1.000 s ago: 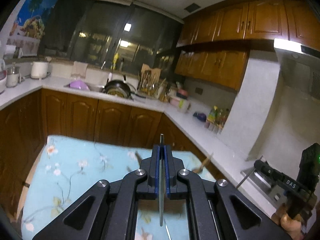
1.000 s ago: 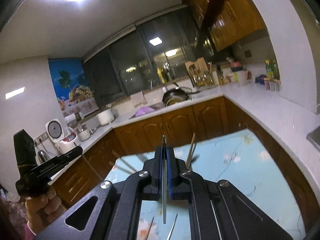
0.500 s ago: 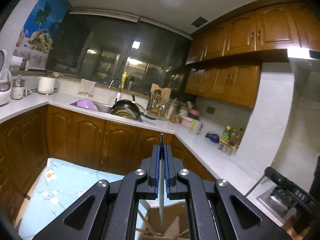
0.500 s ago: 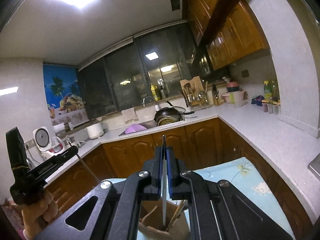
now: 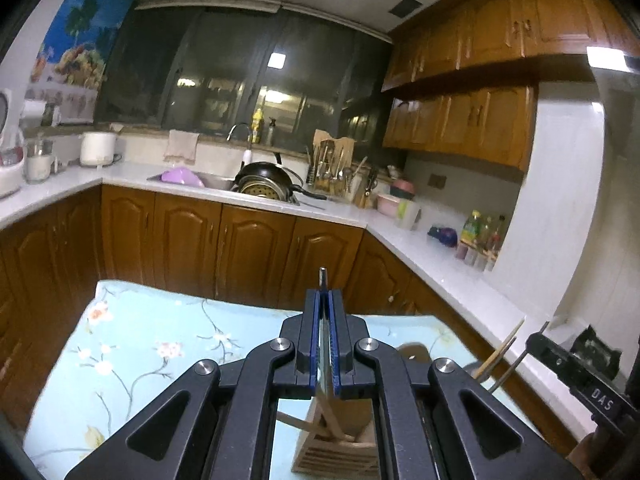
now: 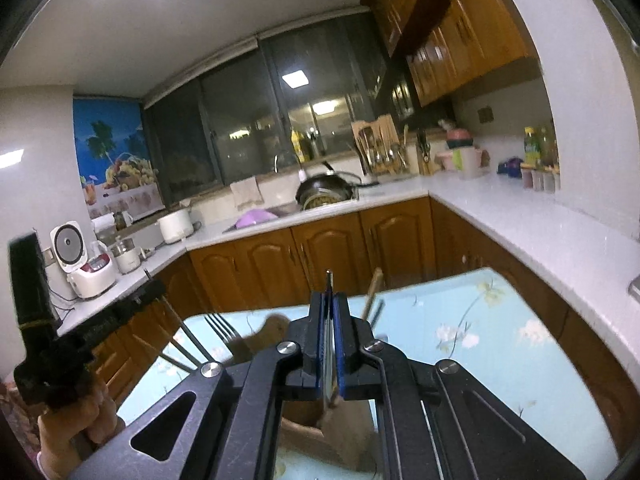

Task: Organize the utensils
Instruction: 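Lower the chopsticks into the holder and open both tools to release them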

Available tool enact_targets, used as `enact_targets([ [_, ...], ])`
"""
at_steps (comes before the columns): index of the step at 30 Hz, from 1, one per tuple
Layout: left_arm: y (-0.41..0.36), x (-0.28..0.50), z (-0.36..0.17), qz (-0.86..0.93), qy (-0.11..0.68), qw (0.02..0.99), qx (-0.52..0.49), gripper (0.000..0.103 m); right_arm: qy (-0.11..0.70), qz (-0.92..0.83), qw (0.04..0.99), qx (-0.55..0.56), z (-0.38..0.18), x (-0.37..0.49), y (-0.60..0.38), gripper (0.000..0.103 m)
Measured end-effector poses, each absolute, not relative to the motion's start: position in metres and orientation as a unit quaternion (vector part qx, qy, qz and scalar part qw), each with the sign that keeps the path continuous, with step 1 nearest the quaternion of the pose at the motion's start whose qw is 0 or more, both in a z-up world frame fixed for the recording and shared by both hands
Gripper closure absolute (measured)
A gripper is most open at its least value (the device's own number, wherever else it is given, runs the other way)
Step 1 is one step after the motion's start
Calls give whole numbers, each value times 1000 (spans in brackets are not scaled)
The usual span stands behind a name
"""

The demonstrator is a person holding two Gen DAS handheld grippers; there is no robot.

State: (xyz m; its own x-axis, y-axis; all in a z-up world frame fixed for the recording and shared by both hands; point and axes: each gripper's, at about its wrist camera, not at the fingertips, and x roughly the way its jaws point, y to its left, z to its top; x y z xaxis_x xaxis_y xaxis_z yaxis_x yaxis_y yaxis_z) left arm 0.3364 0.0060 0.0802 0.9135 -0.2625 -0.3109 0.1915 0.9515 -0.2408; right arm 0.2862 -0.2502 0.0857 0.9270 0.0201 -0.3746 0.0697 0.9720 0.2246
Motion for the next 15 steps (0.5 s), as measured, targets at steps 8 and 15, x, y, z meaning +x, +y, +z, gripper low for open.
enact_targets([
  [8, 18, 342, 97, -126, 186, 970, -94, 100, 216, -9, 967, 131, 76, 290, -256, 99],
  [15, 33, 342, 101, -137, 193, 965, -117, 100, 220, -8, 966, 133, 77, 290, -256, 98],
])
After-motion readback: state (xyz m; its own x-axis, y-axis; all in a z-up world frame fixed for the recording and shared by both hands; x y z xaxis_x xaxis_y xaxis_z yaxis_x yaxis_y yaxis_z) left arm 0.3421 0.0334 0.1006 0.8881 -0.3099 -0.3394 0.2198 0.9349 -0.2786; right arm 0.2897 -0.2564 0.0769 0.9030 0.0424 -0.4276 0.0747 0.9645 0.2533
